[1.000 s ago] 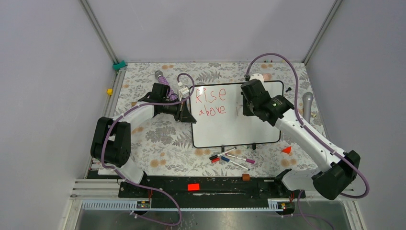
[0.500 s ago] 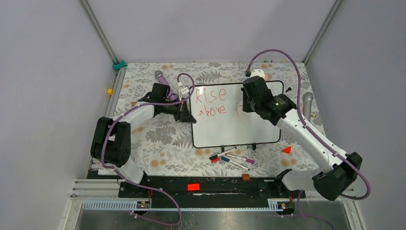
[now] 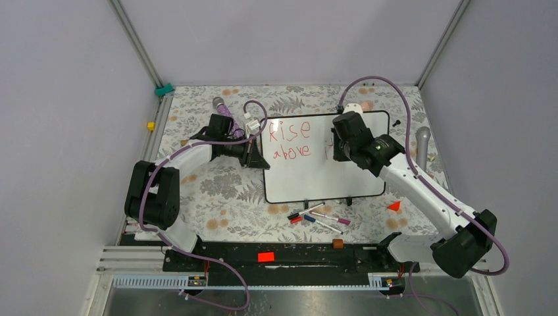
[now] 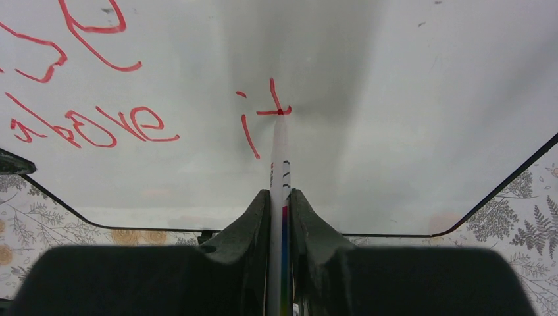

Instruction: Write a sentence on the whiteboard

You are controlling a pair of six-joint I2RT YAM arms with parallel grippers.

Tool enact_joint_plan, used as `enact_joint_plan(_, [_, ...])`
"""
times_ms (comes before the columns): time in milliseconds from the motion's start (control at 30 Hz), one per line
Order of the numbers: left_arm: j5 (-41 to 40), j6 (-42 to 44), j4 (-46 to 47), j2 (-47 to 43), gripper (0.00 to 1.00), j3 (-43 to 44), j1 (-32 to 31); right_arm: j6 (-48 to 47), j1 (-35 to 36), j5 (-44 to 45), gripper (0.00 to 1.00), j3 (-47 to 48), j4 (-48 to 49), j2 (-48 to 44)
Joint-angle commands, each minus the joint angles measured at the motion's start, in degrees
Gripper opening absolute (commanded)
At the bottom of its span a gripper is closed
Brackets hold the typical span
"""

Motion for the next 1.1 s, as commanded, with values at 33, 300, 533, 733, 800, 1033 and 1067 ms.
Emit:
enact_joint_plan(33, [-7.3,5.6,-4.8,0.0,0.0,-0.6,-0.8,2.8,-0.4,-1.1,0.0,-3.5,0.9,-2.4])
enact_joint_plan(300, [-7.5,5.6,-4.7,-0.3,0.0,-0.7,-0.8,4.7,-0.4,-1.1,0.0,-5.8,0.3,-3.6])
enact_joint_plan(533, [-7.6,5.6,-4.8,-0.5,0.0,-0.8,-0.8,3.1,-0.4,2.4,0.0,-2.4,-1.8,-3.0])
enact_joint_plan(733, [-7.6,5.6,-4.8,-0.7,0.0,-0.7,-0.8,2.4,-0.5,2.8,0.0,0.5,-2.5,-3.5])
enact_joint_plan(800, [-7.6,5.6,-4.8,-0.7,0.0,-0.7,-0.8,2.2,-0.5,2.6,0.0,1.1,-2.6,-4.0])
enact_joint_plan(1033, [-7.6,5.6,-4.8,-0.7,0.0,-0.7,-0.7,1.1,-1.2,4.5,0.0,1.4,-4.0,-5.0])
enact_joint_plan(1067, [-7.6,5.6,-4.8,-0.7,0.0,-0.7,-0.8,1.1,-1.5,4.7,0.0,1.4,-4.2,-4.8])
